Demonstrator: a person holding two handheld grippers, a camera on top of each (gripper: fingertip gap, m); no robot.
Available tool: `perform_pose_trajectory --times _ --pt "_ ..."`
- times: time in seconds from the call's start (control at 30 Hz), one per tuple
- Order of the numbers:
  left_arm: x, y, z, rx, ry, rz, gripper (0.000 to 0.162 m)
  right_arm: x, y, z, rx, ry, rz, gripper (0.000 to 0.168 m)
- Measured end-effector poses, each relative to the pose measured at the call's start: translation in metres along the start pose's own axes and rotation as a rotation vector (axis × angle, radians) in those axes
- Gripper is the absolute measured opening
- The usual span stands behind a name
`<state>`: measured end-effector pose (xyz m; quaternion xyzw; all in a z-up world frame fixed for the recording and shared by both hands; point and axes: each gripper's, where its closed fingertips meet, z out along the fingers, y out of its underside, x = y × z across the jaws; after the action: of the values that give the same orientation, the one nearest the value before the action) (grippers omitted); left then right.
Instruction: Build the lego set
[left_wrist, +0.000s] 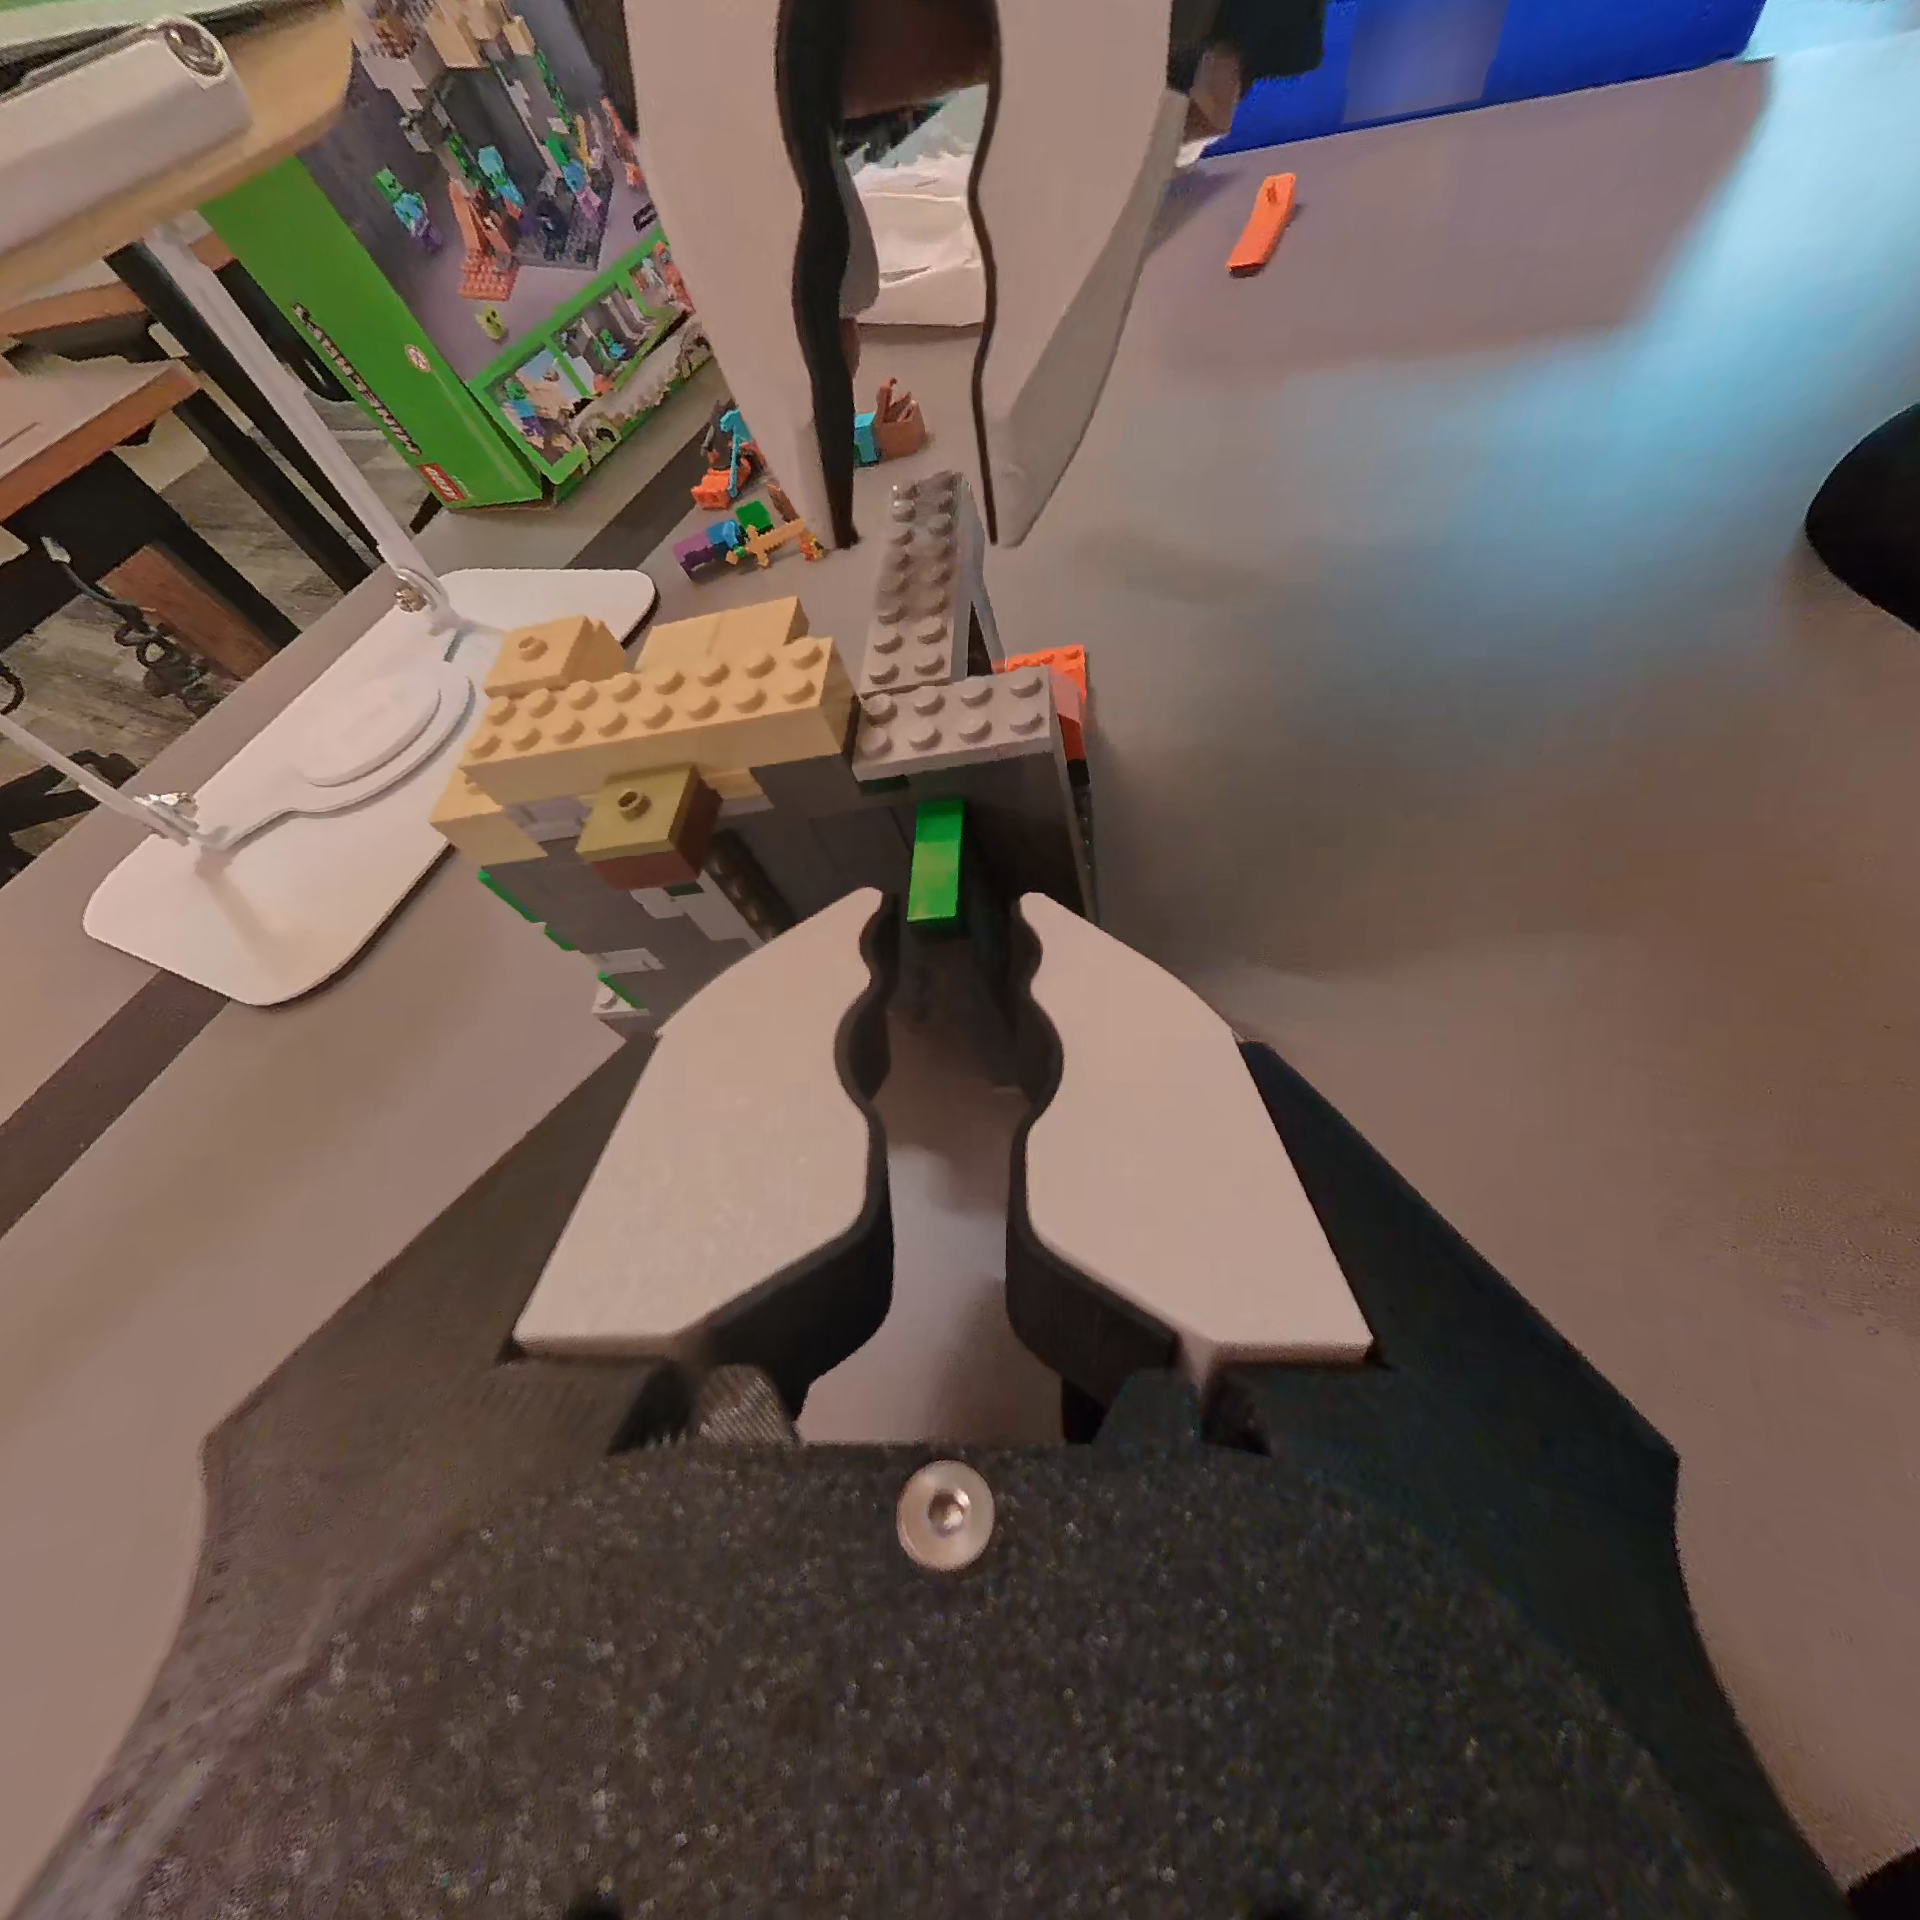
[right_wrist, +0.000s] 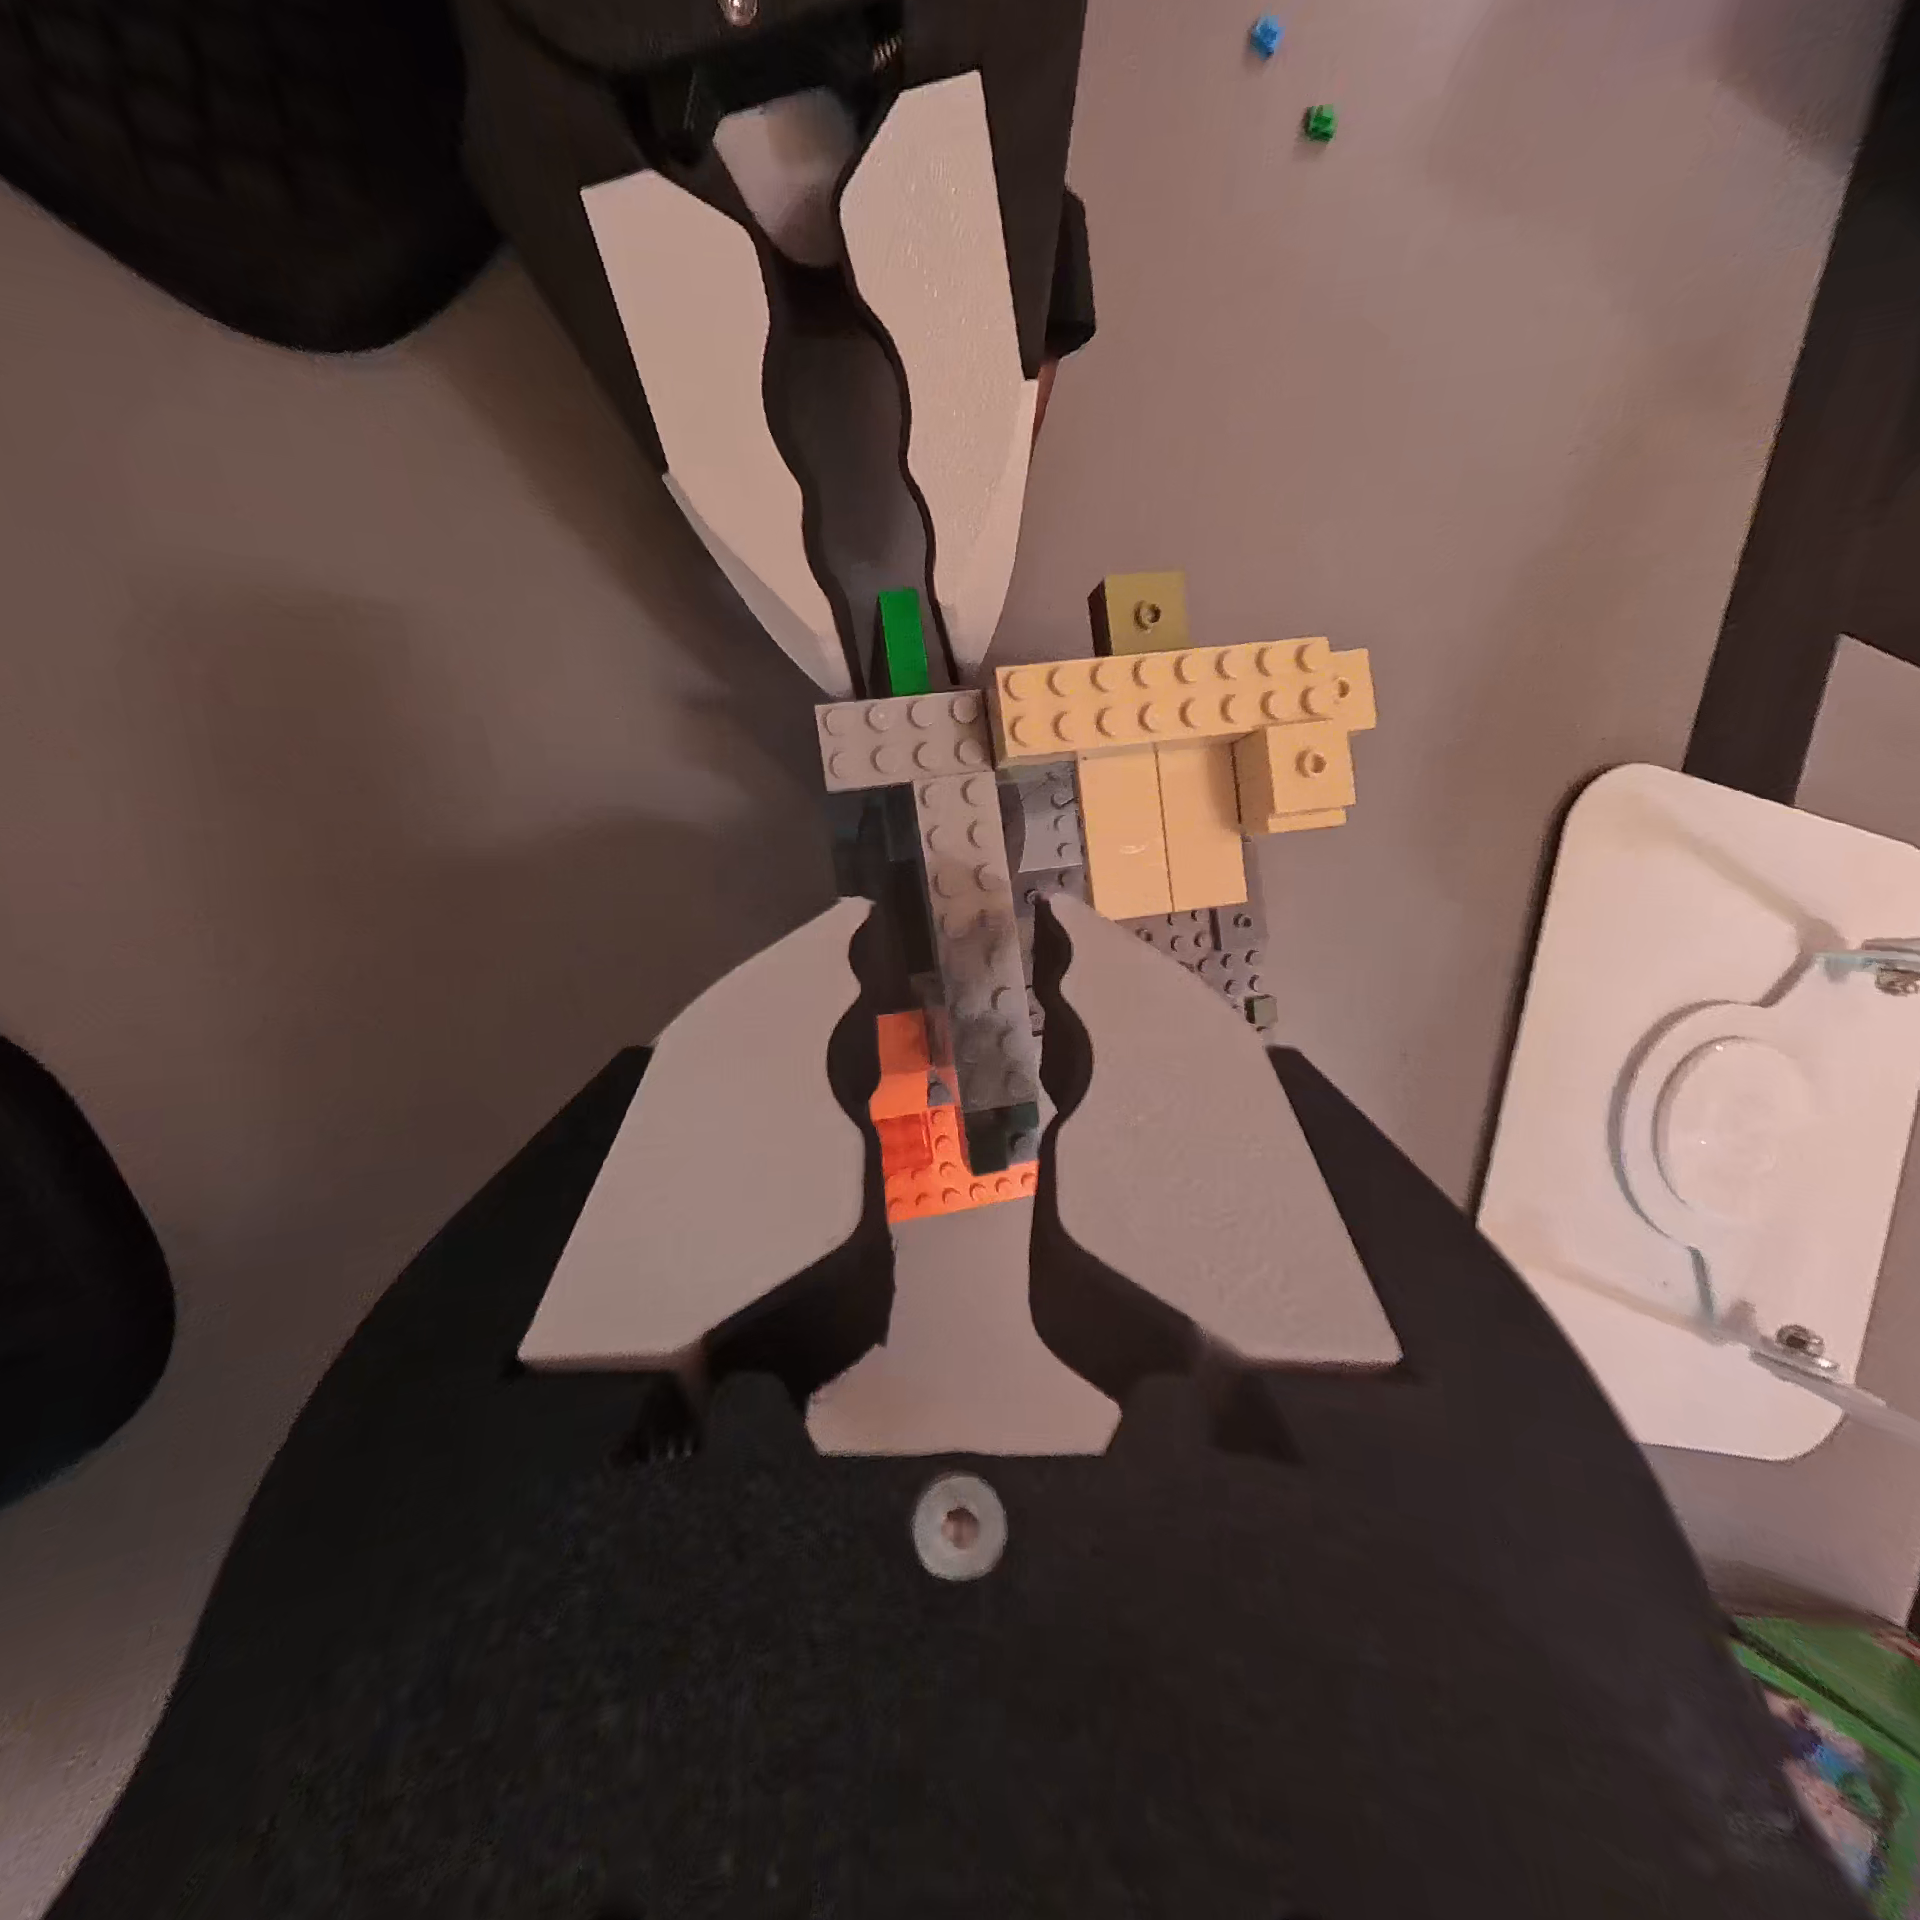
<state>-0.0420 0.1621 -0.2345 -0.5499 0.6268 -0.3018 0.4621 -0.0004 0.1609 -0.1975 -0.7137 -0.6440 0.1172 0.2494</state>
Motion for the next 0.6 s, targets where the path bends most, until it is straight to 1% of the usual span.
perform_pose_trajectory --times 0.1,0.27,0.43,0.5,0.6 --pt "0.0 0.001 0.0 -0.001 -0.002 -0.005 0.018 0.003 0.002 0.003 -0.063 -0.026 -0.015 0.023" --pt "0.002 0.002 0.001 -0.001 0.008 -0.009 0.017 0.002 0.005 0.007 -0.126 -0.07 -0.026 0.022" --pt "0.002 0.003 0.002 -0.002 0.01 -0.012 0.018 0.002 0.01 0.012 -0.16 -0.094 -0.035 0.02" --pt "0.002 0.004 0.003 -0.005 0.009 -0.01 0.017 0.002 0.011 0.013 -0.159 -0.108 -0.033 0.017" --pt "0.002 0.005 0.003 -0.007 0.012 -0.009 0.017 0.002 0.011 0.013 -0.159 -0.129 -0.027 0.016"
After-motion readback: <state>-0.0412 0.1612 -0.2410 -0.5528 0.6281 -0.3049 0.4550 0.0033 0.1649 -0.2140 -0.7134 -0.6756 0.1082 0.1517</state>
